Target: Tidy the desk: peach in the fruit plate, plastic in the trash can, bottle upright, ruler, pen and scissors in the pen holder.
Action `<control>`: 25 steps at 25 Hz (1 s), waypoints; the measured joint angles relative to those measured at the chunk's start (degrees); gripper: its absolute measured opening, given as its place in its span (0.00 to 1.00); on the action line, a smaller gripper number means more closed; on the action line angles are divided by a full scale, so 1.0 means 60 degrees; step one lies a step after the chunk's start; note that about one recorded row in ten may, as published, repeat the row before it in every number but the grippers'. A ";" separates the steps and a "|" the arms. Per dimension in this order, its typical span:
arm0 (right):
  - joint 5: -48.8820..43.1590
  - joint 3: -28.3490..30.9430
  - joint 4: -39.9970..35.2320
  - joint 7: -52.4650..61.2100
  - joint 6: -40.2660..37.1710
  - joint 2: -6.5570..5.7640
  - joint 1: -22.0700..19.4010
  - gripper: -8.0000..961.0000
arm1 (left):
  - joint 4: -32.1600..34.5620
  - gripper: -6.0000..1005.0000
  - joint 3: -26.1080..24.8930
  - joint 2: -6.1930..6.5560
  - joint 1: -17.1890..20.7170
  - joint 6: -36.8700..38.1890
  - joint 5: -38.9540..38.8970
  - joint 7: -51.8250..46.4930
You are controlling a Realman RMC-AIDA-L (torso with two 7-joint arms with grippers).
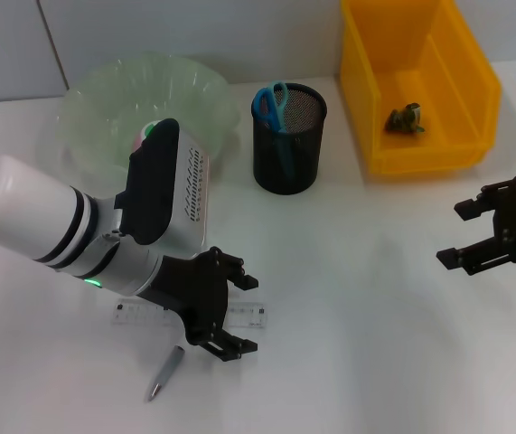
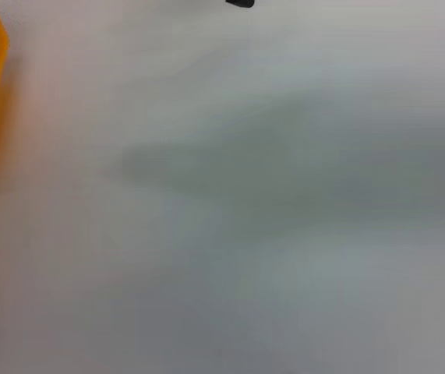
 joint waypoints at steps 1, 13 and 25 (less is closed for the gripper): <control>-0.0001 0.0000 0.0004 0.0000 0.0000 0.0001 0.0000 0.85 | 0.0000 0.83 0.0014 0.0000 -0.0002 0.0000 0.0000 0.0001; -0.0078 0.0009 0.0071 0.0001 0.0012 0.0002 0.0020 0.85 | 0.0000 0.83 0.0066 0.0000 -0.0096 0.0004 0.0028 0.0002; -0.0146 -0.0082 0.0289 0.0001 0.0075 0.0001 0.0137 0.85 | -0.0145 0.61 0.0069 -0.0015 -0.0147 -0.0154 0.0121 0.0001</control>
